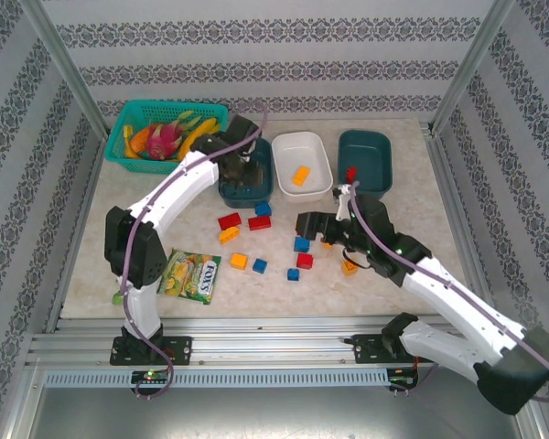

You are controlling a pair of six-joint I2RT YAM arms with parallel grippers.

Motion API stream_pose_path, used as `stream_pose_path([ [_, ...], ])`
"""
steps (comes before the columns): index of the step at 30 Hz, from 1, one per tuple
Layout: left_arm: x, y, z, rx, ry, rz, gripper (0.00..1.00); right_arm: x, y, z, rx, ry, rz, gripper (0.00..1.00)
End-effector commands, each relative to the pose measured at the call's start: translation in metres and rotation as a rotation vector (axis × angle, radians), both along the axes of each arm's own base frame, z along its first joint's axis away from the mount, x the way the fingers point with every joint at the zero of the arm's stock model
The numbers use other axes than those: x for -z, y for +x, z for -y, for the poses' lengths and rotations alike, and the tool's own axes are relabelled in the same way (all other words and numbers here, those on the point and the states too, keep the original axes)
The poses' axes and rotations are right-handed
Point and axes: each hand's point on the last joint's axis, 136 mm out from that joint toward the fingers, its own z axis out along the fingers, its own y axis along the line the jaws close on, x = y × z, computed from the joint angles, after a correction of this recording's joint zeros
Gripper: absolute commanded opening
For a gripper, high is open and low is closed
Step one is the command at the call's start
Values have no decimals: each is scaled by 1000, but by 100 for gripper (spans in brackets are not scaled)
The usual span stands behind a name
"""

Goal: Sort the legos into containers by color

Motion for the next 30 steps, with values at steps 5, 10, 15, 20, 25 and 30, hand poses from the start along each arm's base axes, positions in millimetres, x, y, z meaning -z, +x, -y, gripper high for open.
stream_pose_path([
  [5, 61, 25, -26, 10, 148, -153, 40, -29, 52, -16, 35, -48, 56, 90],
  [10, 90, 34, -30, -7, 196, -204, 40, -27, 62, -14, 53, -46, 30, 90],
  [15, 108, 36, -35, -29, 229, -232, 43, -18, 62, -9, 67, -40, 6, 90],
  [20, 128, 38, -33, -38, 216, -269, 53, -13, 62, -6, 75, -40, -11, 90],
  [25, 130, 41, -31, -46, 194, -277, 58, -8, 63, 3, 101, -52, -33, 90],
  [30, 108, 46, -29, -44, 181, -231, 62, -10, 64, 12, 120, -64, -34, 90],
])
